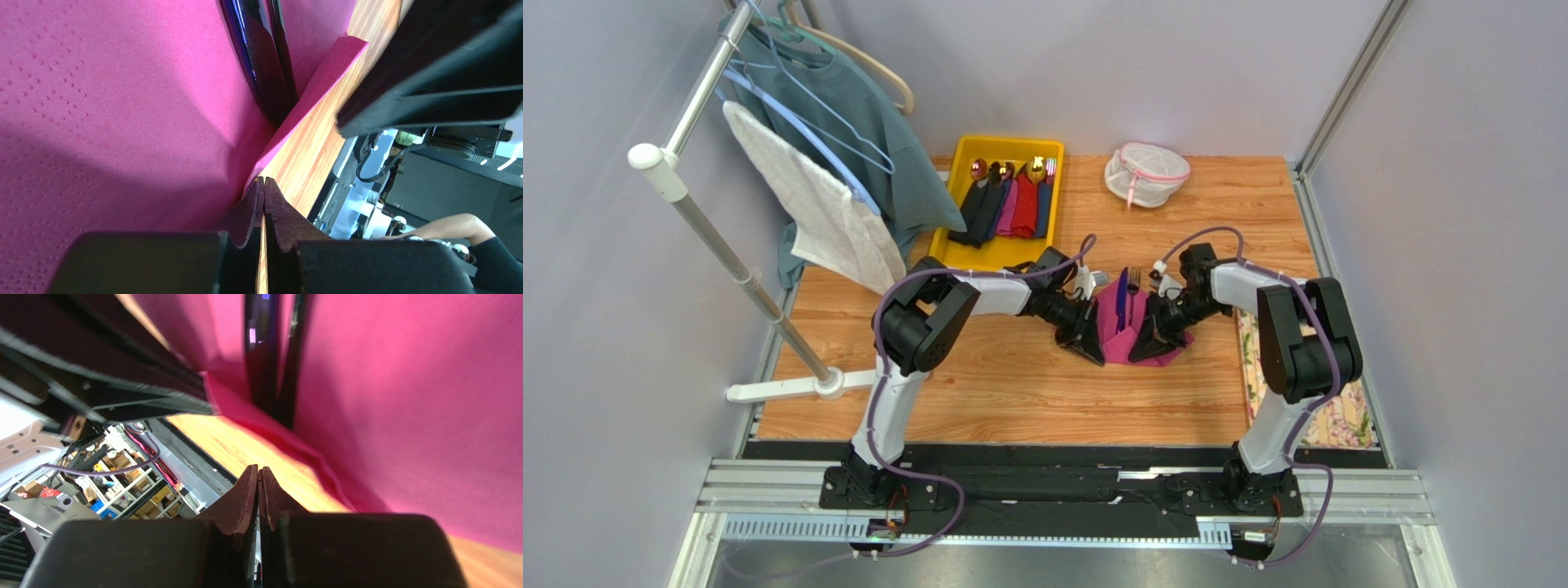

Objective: Place the utensils on the paper napkin and roll it up

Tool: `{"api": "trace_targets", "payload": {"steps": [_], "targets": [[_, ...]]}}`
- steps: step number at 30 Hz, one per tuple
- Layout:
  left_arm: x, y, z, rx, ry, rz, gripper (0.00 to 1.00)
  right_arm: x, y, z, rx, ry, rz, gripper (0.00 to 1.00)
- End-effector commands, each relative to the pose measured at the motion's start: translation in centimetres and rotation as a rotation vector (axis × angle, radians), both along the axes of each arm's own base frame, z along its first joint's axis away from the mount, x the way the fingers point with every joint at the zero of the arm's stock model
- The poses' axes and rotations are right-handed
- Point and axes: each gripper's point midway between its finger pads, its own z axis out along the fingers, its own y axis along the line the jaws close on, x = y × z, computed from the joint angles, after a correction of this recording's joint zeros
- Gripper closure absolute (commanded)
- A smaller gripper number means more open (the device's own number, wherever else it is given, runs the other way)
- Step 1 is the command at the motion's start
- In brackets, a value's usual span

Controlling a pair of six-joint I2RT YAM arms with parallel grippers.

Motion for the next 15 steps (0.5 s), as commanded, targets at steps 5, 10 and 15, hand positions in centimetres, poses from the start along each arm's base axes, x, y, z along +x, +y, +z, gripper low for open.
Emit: {"api": "trace_targets", "payload": {"steps": [5, 10, 15], "targets": [[0.4, 0.1, -0.5, 0.021, 0.002, 0.012, 0.99, 1.5, -0.2, -2.1, -0.041, -0.025, -0.006, 0.96], [0.6, 0.3, -0.6, 0.026, 0.0, 0.017, 1.0, 1.2, -0.6, -3.0, -0.07, -0.009, 0.001, 0.96], [0.7, 0.5, -0.8, 0.032, 0.003, 0.023, 1.0, 0.9, -1.4, -3.3, -0.104, -0.003, 0.005, 0.97]]}}
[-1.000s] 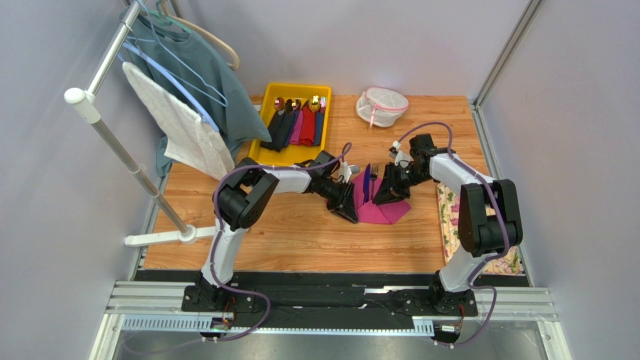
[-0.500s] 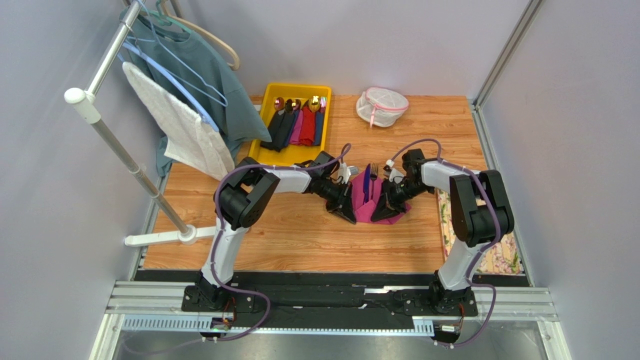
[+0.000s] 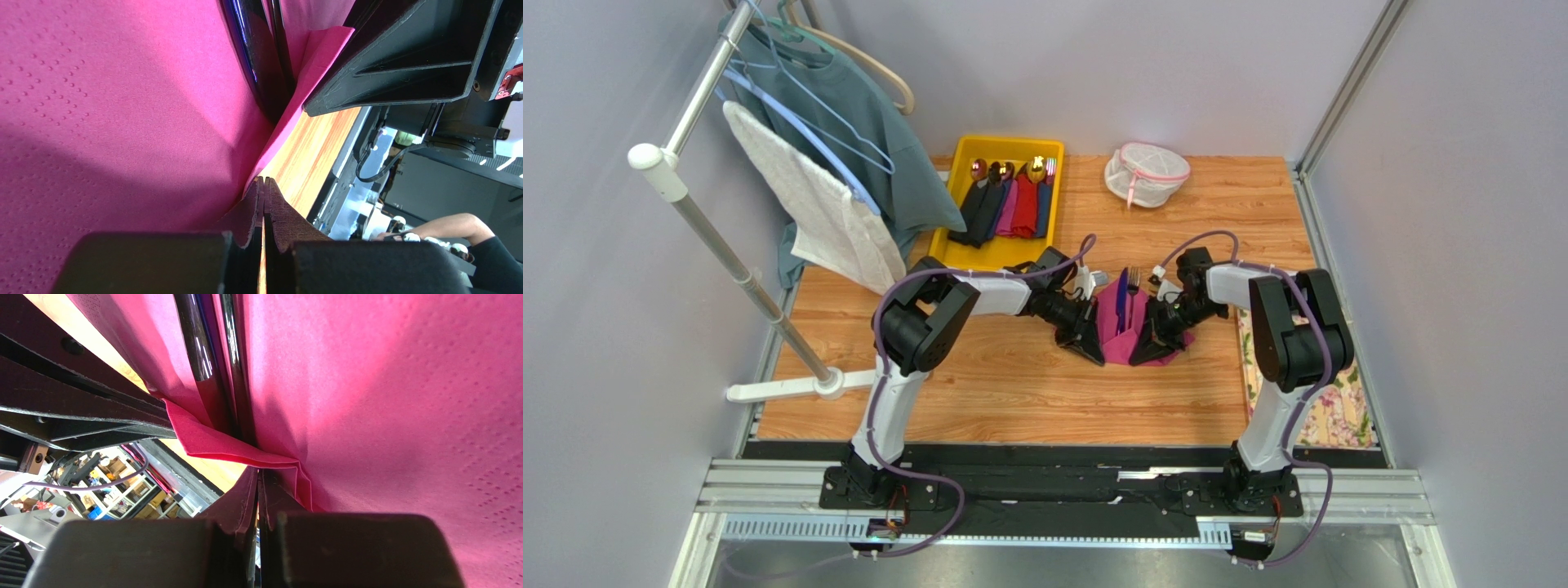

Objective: Place the utensils on the paper napkin and roll it up

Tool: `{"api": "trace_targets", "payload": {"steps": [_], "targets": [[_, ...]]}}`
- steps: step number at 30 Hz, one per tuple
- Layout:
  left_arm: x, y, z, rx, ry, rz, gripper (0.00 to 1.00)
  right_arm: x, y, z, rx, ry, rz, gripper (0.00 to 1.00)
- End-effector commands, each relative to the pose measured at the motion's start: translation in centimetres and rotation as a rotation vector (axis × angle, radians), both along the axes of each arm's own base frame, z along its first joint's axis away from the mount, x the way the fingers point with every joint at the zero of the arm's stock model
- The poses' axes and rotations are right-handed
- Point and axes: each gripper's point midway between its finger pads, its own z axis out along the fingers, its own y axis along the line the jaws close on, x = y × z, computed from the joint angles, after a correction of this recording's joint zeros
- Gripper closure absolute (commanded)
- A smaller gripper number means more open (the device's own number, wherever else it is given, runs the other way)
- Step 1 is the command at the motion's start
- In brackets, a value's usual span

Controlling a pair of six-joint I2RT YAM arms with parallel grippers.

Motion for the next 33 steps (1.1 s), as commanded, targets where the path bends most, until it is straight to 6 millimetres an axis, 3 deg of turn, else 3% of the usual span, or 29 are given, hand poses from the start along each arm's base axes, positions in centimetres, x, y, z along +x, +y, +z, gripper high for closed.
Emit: {"api": "trace_targets", "payload": {"steps": [1, 10, 21, 33], "targets": [[0.6, 0.5, -0.8, 0.035, 0.003, 0.023, 1.0, 0.5, -1.1, -0.7, -0.056, -0.031, 0.011, 0.97], [1.0, 0.9, -1.3, 0.05, 0.018, 0.042, 1.0, 0.5, -2.3, -0.5, -0.073, -0.033, 0.017, 0.97], [1.2, 1.0, -1.2, 0.04, 0.02, 0.049, 1.0, 0.9, -2.1, 0.1, -0.057, -0.051, 0.031, 0.96], [1.3, 1.5, -1.6, 0.049, 0.036, 0.064, 1.0, 0.1, -3.9, 0.0, -0.081, -0.034, 0.023, 0.96]]}}
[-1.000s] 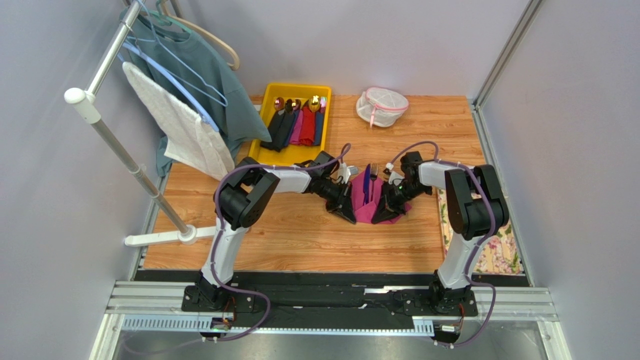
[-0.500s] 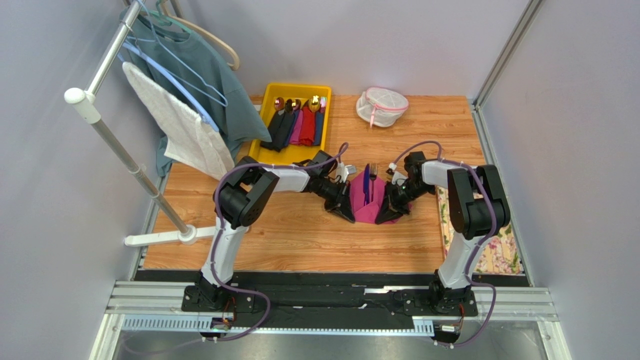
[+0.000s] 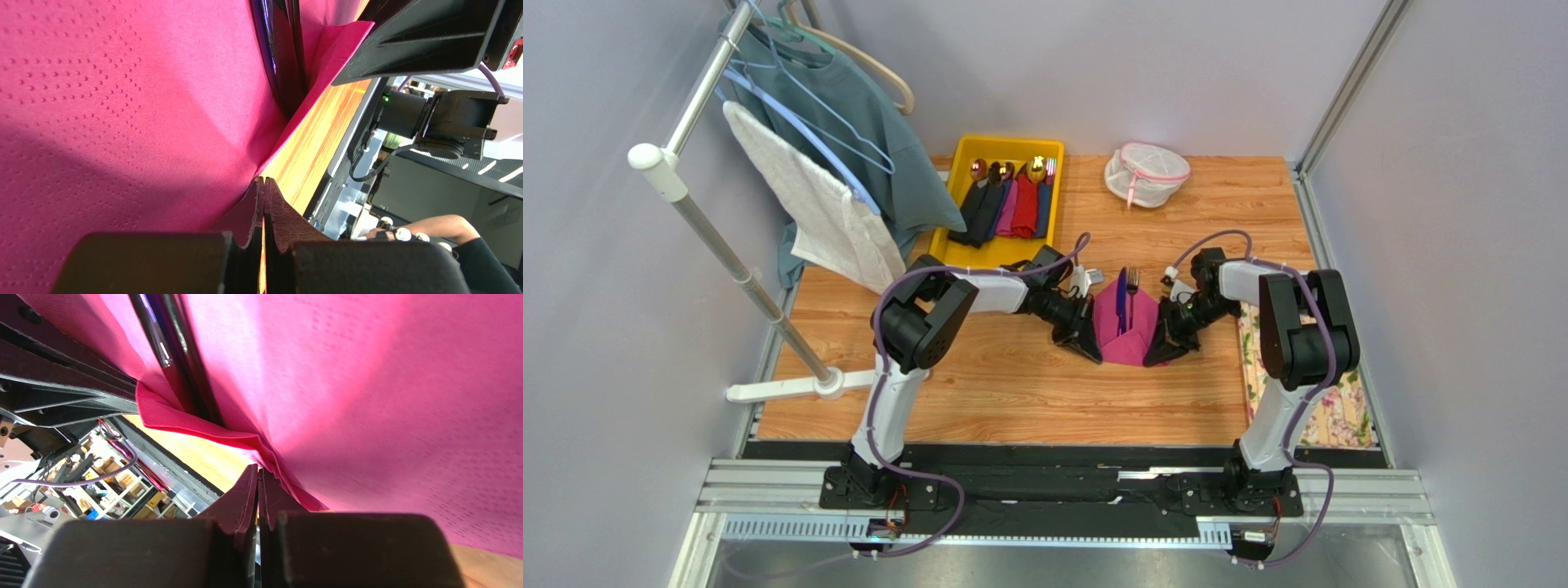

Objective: Place the utensils on the paper napkin and roll it up

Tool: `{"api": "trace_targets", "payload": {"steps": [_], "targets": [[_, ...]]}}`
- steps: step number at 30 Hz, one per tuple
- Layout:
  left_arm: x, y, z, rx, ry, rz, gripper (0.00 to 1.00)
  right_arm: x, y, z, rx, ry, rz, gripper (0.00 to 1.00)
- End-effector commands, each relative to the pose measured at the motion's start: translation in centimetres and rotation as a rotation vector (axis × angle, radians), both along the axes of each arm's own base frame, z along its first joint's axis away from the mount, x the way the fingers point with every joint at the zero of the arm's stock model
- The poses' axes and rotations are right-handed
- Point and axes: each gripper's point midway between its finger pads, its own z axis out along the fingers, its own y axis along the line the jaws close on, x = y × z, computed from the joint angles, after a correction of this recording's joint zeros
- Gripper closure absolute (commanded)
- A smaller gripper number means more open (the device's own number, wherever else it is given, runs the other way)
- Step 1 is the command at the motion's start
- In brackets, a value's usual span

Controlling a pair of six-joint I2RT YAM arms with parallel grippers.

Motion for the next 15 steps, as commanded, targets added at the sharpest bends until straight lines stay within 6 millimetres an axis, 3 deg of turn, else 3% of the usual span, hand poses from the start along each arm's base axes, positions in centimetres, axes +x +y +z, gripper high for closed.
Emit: {"api": "trace_targets", "payload": {"steps": [1, 13, 15], "targets": [[0.76, 0.9, -1.5, 0.047, 0.0, 0.036, 1.0, 0.34, -1.35, -0.1, -0.05, -0.044, 0.02, 0.96], [0.92, 1.27, -1.65, 0.05, 0.005, 0.046, 1.0, 0.29, -2.15, -0.2, -0.046, -0.037, -0.003, 0.96], [0.89, 0.93, -0.88, 0.012, -0.002, 0.033, 1.0, 0.49, -2.06, -0.18, -0.043, -0.039, -0.012, 0.96]]}}
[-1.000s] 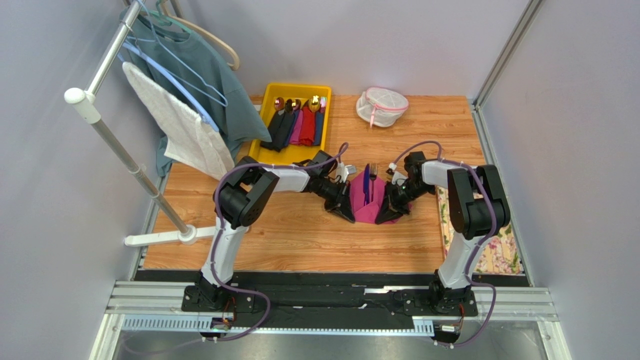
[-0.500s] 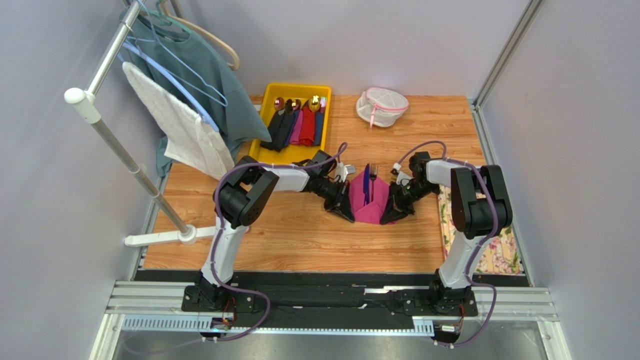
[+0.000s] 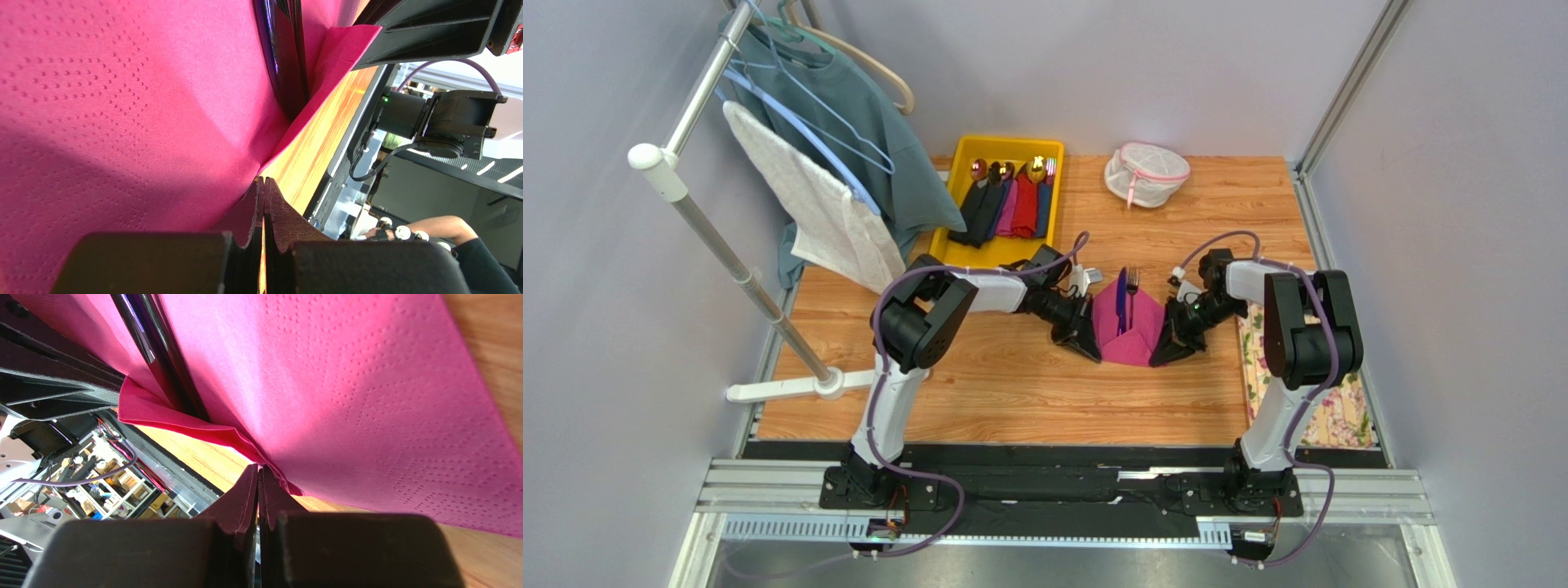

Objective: Place the utensils on the paper napkin and roll it up

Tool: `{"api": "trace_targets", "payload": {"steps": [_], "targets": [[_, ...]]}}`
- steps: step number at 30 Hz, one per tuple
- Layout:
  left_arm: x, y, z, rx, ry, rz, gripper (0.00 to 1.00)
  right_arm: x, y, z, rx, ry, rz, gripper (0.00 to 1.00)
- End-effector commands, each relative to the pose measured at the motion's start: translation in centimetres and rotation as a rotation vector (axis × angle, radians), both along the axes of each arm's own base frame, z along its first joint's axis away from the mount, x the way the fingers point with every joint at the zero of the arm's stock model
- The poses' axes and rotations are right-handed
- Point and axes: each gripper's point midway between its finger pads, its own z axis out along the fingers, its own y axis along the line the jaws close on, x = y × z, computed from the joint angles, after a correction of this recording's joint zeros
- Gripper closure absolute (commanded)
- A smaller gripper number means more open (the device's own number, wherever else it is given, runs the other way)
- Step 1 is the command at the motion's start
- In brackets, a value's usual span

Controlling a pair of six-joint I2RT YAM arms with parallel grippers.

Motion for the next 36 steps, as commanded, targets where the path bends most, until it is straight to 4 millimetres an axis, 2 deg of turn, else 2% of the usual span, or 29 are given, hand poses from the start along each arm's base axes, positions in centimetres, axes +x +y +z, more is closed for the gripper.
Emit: {"api": "trace_targets", "payload": {"steps": [1, 6, 9, 14, 17, 21, 25, 26, 28, 31, 36], "targets": [[0.8, 0.6, -0.5, -0.008, -0.016, 0.022, 0.99, 0.6, -0.7, -0.1, -0.035, -0.046, 0.004, 0.96], [0.6, -0.3, 3.0, -0.128, -0.084, -0.005, 0.91, 0.9, -0.5, -0.2, -0.029, -0.048, -0.008, 0.96], [-0.1, -0.8, 4.2, -0.15, -0.115, -0.028, 0.88, 1.2, -0.4, -0.1, -0.025, -0.049, -0.013, 0.96], [0.6, -2.0, 5.4, -0.176, -0.157, -0.017, 0.89, 1.6, -0.2, 0.1, -0.021, -0.055, -0.018, 0.96], [1.2, -2.6, 5.7, -0.189, -0.158, -0.005, 0.88, 1.6, -0.1, 0.3, -0.015, -0.052, -0.022, 0.96], [1.4, -3.8, 6.1, -0.209, -0.172, -0.015, 0.8, 1.7, 0.2, 0.6, -0.005, -0.051, -0.027, 0.96], [1.4, -5.4, 6.4, -0.227, -0.166, -0.014, 0.76, 1.8, 0.4, 0.7, 0.0, -0.054, -0.03, 0.96], [1.5, -5.8, 5.9, -0.223, -0.158, -0.011, 0.76, 1.8, 0.5, 0.8, 0.002, -0.051, -0.032, 0.96], [2.0, -6.6, 6.2, -0.233, -0.15, 0.014, 0.76, 1.8, 0.5, 0.8, 0.002, -0.052, -0.036, 0.96], [2.6, -7.1, 5.3, -0.224, -0.122, 0.046, 0.76, 1.8, 0.5, 0.9, 0.002, -0.058, -0.035, 0.96], [3.4, -7.4, 3.9, -0.201, -0.113, 0.083, 0.82, 1.9, 0.6, 1.2, 0.007, -0.061, -0.034, 0.96]]}}
